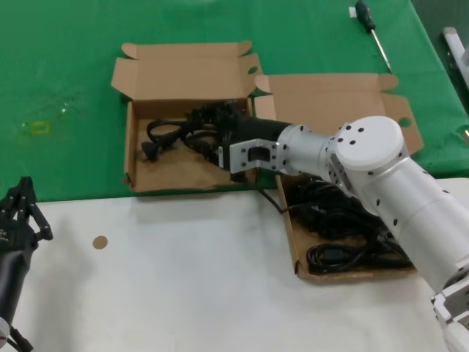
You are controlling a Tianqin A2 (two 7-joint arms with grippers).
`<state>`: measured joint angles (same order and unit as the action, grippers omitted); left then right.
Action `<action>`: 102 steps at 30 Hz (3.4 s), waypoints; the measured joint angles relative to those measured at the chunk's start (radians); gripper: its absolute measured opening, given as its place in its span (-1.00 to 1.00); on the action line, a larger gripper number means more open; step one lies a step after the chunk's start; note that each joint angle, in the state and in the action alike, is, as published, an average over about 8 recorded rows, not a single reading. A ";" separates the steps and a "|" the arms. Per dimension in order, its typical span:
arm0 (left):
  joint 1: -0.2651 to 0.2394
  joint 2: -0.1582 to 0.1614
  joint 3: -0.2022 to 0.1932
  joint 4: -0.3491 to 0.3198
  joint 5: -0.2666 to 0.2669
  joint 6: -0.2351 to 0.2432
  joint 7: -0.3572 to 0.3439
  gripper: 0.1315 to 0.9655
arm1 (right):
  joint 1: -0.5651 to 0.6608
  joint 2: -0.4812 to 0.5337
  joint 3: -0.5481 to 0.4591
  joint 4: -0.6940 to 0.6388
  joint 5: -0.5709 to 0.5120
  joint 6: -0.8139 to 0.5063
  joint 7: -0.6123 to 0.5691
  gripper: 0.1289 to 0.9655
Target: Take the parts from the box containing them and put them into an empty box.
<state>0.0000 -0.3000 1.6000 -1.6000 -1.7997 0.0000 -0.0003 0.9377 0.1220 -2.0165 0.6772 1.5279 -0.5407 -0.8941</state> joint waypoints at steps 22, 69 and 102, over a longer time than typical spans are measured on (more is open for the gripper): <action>0.000 0.000 0.000 0.000 0.000 0.000 0.000 -0.95 | -0.088 0.094 -0.029 0.225 -0.066 0.009 0.192 0.26; 0.000 0.000 0.000 0.000 0.000 0.000 0.000 0.53 | -0.520 0.138 0.197 0.583 0.104 0.278 0.551 1.00; 0.000 0.000 0.000 0.000 0.000 0.000 0.000 1.00 | -0.887 0.173 0.390 0.881 0.252 0.509 0.852 1.00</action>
<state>0.0000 -0.3000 1.6000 -1.6000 -1.8000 0.0000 -0.0001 0.0508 0.2952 -1.6267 1.5586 1.7796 -0.0319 -0.0418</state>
